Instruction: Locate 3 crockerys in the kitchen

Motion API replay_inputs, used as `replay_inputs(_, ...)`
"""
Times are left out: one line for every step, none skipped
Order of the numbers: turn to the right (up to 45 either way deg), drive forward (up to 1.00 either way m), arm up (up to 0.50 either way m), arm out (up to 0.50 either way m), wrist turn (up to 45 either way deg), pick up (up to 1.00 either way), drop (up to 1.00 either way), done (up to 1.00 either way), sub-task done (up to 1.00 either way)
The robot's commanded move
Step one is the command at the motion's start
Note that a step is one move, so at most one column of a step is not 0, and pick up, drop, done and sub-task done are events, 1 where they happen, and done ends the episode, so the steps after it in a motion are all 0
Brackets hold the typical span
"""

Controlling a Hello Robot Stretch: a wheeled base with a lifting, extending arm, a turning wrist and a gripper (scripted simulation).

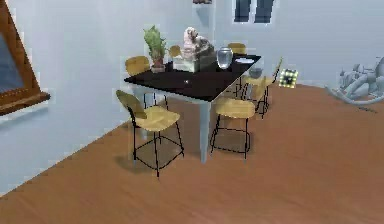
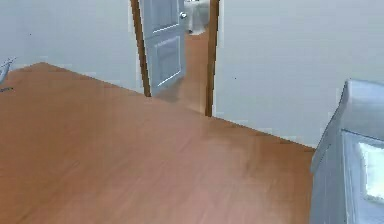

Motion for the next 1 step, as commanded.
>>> replay_inputs(30.0, 0.00, 0.00, 0.00, 0.0, 0.00, 0.00, 0.00, 0.00)
